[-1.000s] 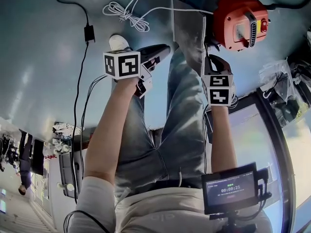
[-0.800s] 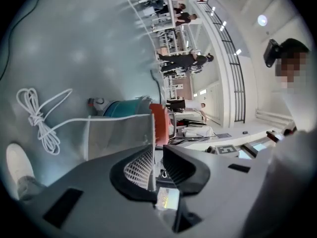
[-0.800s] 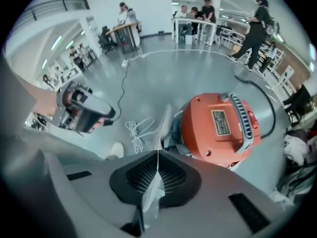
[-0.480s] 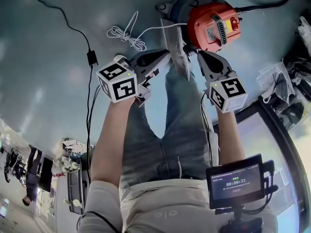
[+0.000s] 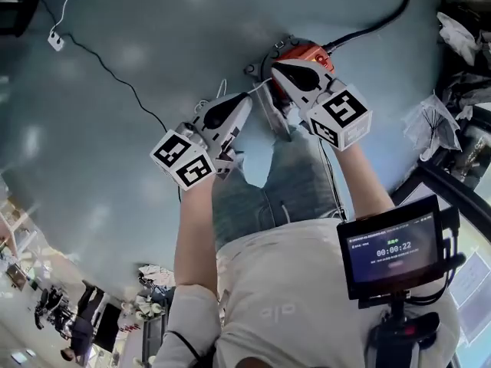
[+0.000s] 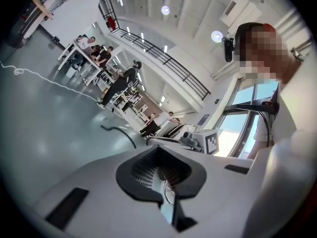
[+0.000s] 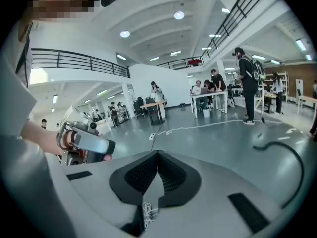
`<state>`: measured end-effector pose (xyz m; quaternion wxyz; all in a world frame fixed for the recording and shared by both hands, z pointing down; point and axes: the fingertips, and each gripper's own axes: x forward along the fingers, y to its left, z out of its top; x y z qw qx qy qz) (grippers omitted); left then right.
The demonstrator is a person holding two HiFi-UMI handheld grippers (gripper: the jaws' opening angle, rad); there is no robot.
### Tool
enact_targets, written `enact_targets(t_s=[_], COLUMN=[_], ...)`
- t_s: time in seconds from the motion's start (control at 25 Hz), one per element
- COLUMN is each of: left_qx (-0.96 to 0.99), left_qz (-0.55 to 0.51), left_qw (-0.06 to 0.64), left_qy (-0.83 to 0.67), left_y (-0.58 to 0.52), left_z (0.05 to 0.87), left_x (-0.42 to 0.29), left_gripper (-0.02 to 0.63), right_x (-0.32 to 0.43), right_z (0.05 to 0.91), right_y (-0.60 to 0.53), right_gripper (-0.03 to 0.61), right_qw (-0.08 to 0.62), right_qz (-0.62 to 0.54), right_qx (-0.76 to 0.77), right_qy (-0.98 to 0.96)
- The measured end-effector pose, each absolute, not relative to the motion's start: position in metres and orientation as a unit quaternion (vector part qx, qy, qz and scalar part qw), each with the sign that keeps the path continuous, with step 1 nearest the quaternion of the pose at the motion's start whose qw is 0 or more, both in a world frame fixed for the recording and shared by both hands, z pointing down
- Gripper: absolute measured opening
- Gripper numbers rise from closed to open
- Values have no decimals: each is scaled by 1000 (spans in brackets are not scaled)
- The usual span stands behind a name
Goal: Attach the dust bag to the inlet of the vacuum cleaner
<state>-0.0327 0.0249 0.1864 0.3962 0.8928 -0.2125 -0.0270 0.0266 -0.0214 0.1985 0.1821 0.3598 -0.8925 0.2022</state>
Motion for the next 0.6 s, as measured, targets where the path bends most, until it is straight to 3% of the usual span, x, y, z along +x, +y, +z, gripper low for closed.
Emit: enact_targets(t_s=[0.16,0.36,0.6], left_qx=[915,924,944], left_qz=[-46,-66,-77], left_qw=[336,293,187], left_qy=[-218,-239,-262], left_y=[9,-5,-2], left_z=[78,-1,-134], left_x=[-40,-48,-44], left_gripper=[5,5,5], right_x=[18,8,19], right_z=[83,2,-162], right_y=[-32,-31,-23], right_gripper=[12,12,12], right_qw=[141,108,33], right_qz=[146,98,-3], right_qx=[376,380,390], right_qy=[-904,-913,-920])
